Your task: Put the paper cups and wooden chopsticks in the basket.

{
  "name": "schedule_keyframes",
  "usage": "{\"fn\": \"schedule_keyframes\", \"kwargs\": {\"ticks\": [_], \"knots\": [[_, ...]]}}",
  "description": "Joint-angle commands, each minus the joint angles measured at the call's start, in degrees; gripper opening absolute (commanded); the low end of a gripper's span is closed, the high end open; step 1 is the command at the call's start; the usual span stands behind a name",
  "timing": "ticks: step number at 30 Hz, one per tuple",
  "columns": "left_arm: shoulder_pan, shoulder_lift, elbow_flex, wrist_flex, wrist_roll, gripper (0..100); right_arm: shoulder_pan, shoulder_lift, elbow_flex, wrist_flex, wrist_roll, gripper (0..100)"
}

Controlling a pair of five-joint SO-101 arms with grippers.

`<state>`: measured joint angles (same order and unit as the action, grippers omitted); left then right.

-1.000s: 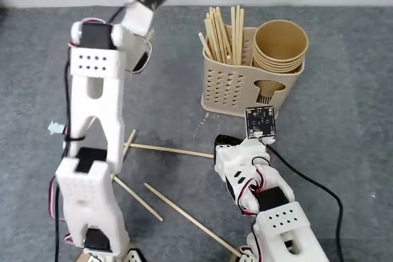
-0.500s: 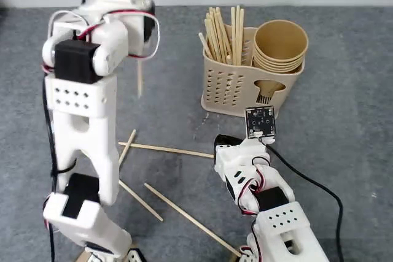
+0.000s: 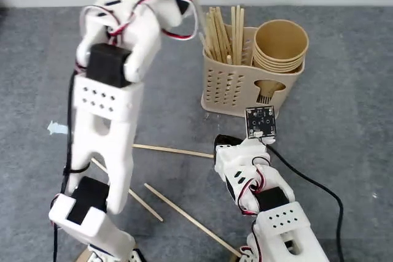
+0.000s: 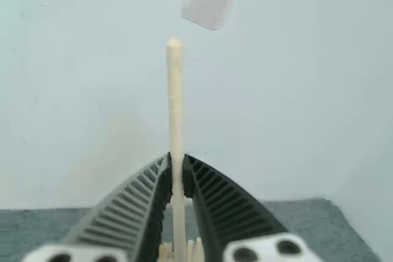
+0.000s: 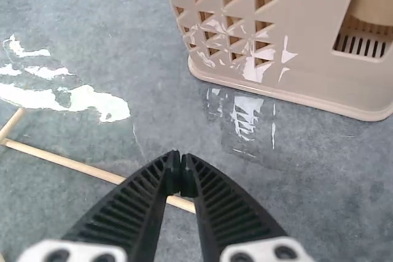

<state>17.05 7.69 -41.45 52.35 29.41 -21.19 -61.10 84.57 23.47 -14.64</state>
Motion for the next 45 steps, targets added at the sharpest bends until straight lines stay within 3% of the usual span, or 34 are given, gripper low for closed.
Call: {"fn": "schedule_keyframes", "kwargs": {"ticks": [1,10,15,18,22,27,36,45], "knots": [[1.5,-3.6,6.7,-9.1,1.2,1,0.1,-1.3,-0.3,-1.1,0.0,0.9],[1.1,-3.5,20.3,-21.5,1.0,1,0.1,-1.3,-0.3,-1.1,0.0,0.9],[0.9,-3.6,24.1,-21.6,0.4,1,0.1,-1.3,-0.3,-1.1,0.0,1.1],[1.1,-3.6,21.9,-14.9,-1.6,8,0.1,-1.3,-0.3,-1.1,0.0,1.1],[0.8,-3.6,14.9,-1.1,1.0,22,0.0,-1.3,-0.3,-1.1,0.0,1.1],[-1.1,-3.6,1.9,14.2,0.2,20,-0.1,-1.3,-0.4,-1.1,1.1,1.1],[-7.2,-3.3,-13.3,46.9,-9.7,18,-0.1,-1.3,-0.4,-1.0,3.7,1.1],[-18.3,-3.6,3.6,48.3,-21.5,11,-0.1,-1.3,-0.3,-0.9,3.6,1.1]]}}
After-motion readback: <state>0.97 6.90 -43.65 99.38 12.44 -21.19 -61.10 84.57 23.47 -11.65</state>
